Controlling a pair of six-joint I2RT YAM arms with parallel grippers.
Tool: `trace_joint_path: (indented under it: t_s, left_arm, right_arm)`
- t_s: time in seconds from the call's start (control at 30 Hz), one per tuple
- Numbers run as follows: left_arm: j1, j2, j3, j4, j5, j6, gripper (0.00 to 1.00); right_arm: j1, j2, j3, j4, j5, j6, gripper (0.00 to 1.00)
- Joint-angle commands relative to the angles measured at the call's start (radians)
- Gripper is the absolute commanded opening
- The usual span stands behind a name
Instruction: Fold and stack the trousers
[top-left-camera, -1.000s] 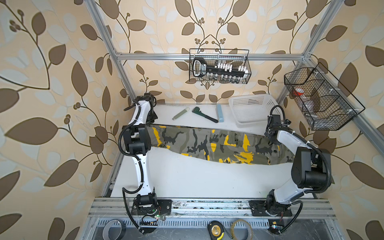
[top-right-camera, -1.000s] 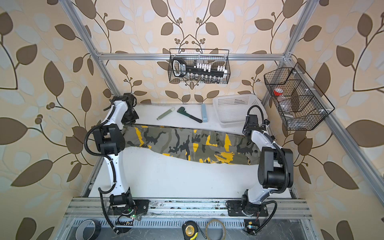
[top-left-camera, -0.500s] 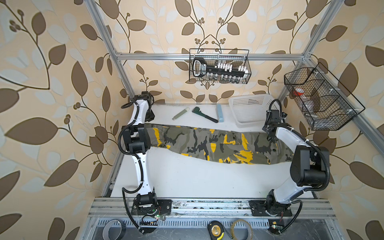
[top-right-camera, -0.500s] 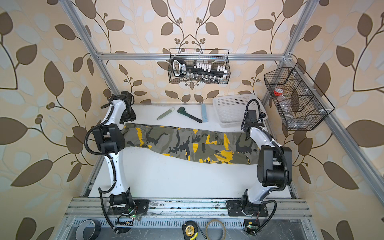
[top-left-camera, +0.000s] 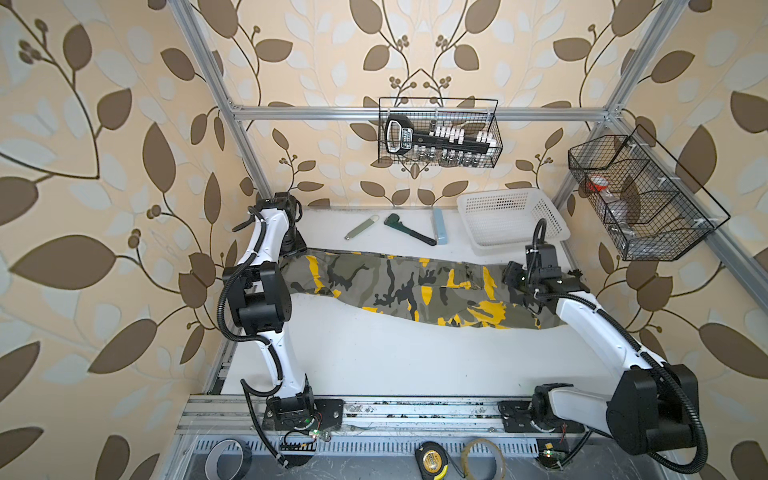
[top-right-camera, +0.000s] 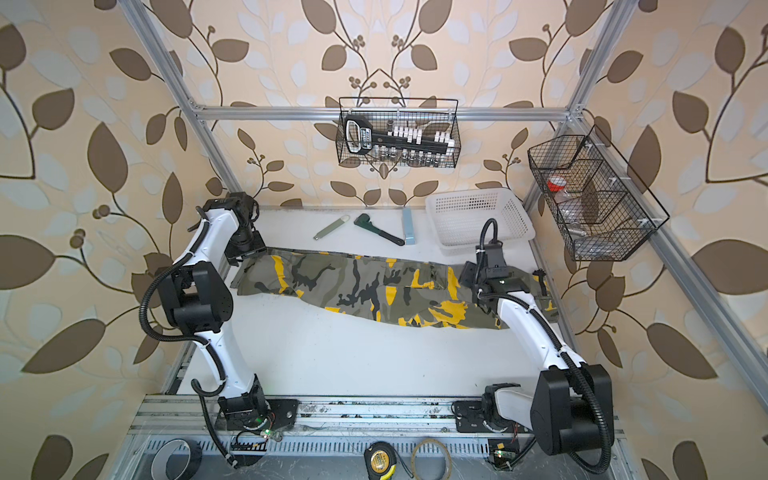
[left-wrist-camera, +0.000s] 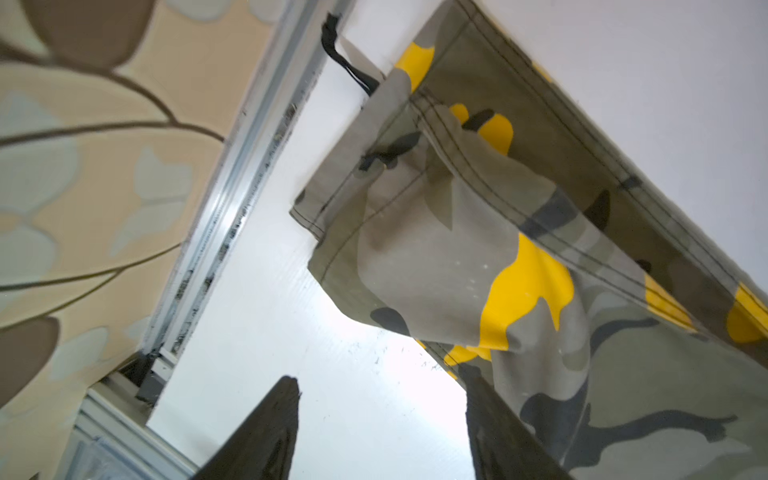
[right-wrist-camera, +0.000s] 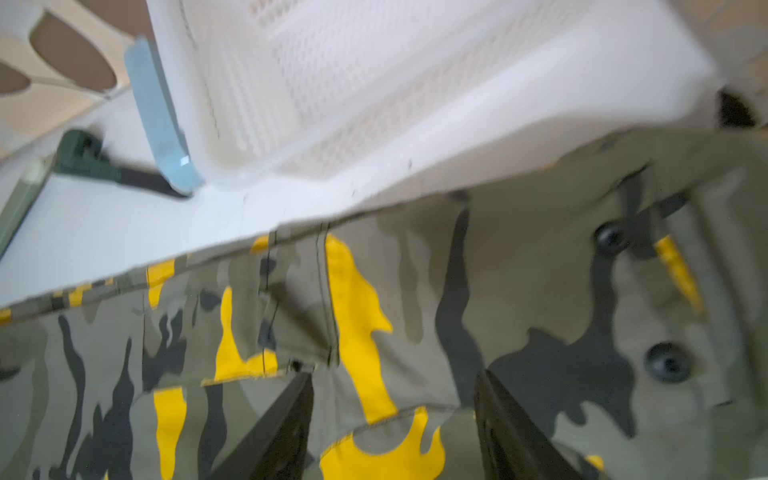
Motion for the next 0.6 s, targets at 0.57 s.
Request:
trace_joint_path:
  t_s: [0.57]
  left_arm:
    - [-0.065,0.185,-0.18,0.186,0.005,-0.012,0.52]
  right_arm:
    - [0.055,0.267,-0.122,0.053,-0.015,0.079,0.61]
